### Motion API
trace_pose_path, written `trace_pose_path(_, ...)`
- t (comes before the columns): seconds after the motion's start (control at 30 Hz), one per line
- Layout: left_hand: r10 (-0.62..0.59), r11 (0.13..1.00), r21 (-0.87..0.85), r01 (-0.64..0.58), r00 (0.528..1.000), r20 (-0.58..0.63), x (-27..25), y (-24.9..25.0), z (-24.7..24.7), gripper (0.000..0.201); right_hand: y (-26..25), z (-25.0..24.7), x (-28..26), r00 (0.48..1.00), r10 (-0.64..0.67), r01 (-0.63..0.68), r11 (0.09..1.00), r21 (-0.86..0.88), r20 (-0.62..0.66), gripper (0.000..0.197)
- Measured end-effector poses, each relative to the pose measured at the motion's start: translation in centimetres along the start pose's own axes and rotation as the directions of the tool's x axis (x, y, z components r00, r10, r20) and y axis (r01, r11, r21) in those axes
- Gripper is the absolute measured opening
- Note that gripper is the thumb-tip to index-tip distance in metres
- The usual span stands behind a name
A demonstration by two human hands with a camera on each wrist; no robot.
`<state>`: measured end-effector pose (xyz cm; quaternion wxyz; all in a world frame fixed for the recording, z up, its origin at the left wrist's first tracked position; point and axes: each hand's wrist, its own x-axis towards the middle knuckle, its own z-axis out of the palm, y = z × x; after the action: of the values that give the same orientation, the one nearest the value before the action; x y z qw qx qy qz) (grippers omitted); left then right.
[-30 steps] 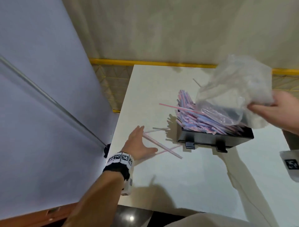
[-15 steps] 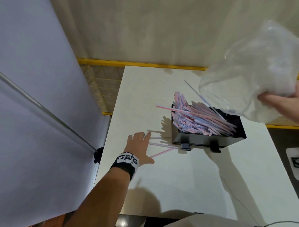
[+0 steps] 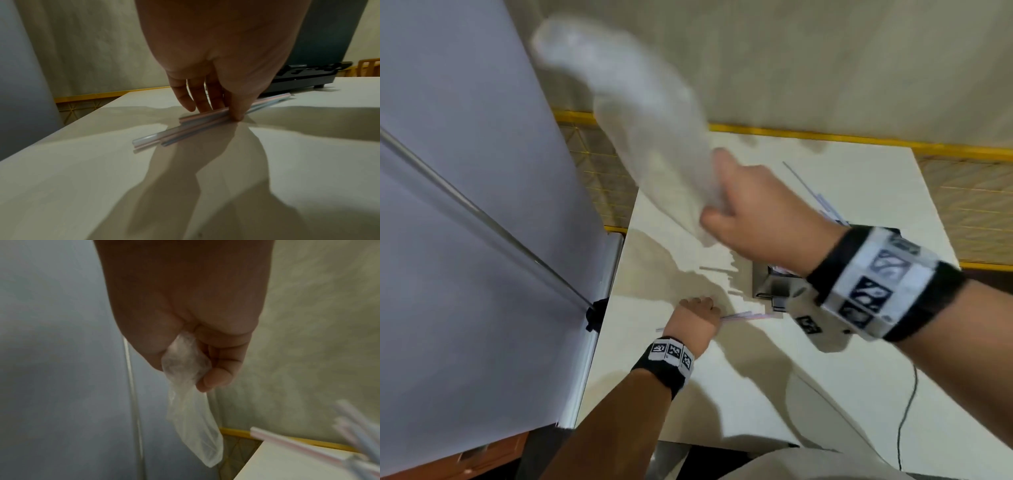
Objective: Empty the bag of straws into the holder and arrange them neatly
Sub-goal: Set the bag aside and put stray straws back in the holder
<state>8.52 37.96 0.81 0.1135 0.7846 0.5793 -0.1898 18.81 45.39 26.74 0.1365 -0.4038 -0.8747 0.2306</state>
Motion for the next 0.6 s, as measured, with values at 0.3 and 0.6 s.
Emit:
trace_pose_path(0.3,-0.036,0.950,-0.313,-0.018,0.986,-0.166,-3.9,1.3,-0.9,0.056,1.3,12.8,-0.4,0.923,0.023,0.183,0.853,-0.488,0.385,0.051)
trace_pose_path(0.6,0.010,0.999,-0.037,-0.008,0.999,0.049,-3.8,1.9,1.2,0.027,7.7,16.8,-1.2,0.765,0.437,-0.118,0.817,-0.564,0.473,0.091)
